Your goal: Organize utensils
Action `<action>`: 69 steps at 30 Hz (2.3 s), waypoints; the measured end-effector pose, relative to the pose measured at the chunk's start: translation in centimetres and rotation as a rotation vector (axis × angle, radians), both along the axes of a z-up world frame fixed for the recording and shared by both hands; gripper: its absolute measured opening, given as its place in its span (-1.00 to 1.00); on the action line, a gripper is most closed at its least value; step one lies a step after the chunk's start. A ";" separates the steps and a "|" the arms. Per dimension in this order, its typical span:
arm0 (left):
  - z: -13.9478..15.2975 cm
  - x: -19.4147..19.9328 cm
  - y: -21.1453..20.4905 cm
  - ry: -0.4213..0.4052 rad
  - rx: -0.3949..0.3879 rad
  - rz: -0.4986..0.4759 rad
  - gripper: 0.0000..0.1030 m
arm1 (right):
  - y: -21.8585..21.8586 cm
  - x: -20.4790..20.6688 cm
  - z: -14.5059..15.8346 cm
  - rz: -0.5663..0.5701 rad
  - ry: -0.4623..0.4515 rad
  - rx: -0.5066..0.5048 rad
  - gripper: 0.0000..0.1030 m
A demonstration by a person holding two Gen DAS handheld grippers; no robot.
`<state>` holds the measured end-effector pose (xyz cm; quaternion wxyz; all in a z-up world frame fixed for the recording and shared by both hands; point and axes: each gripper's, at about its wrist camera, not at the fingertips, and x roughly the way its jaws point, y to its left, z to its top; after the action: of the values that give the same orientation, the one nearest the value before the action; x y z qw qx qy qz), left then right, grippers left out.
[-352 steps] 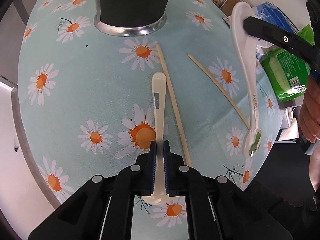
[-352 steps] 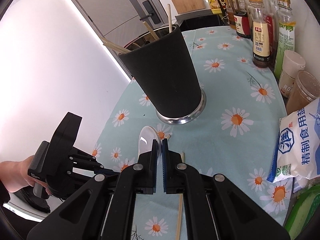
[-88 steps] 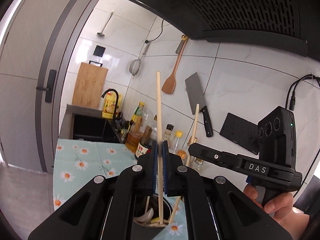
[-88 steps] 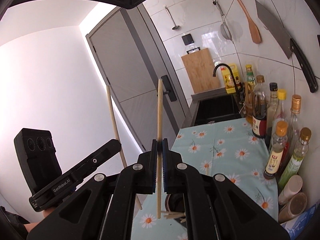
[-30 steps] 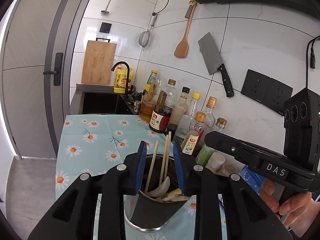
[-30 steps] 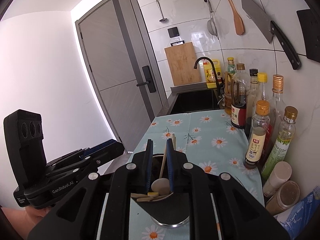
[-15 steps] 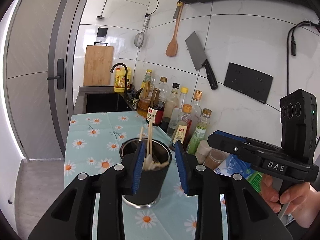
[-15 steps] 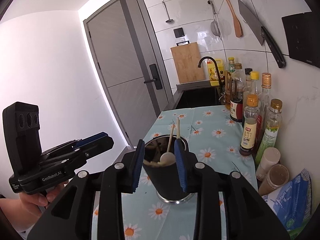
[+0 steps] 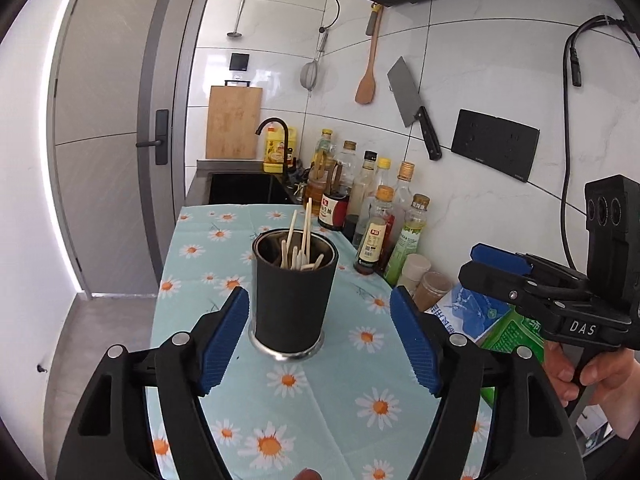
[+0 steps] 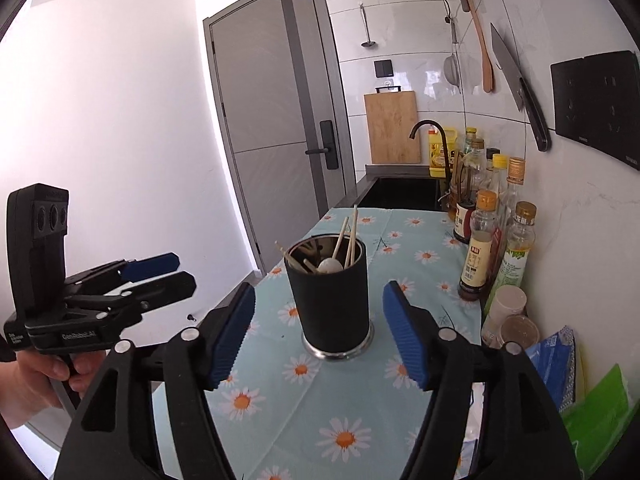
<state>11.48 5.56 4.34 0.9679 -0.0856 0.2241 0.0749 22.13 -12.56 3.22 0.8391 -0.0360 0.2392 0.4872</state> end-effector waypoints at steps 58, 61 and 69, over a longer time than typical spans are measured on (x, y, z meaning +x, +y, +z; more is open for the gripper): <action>-4.9 -12.0 -4.0 0.185 -0.045 -0.027 0.87 | -4.9 -13.9 -3.5 -0.156 0.033 -0.119 0.90; -5.0 -12.0 -4.2 0.180 -0.049 -0.030 0.87 | -5.0 -13.6 -3.7 -0.171 0.046 -0.120 0.90; -5.1 -11.9 -4.2 0.193 -0.050 -0.043 0.87 | -5.2 -13.8 -4.1 -0.190 0.046 -0.138 0.90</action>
<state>-0.38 1.39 -0.80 0.9407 -0.0975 0.3199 0.0561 8.33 -17.79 -0.86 0.8712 -0.0598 0.2940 0.3885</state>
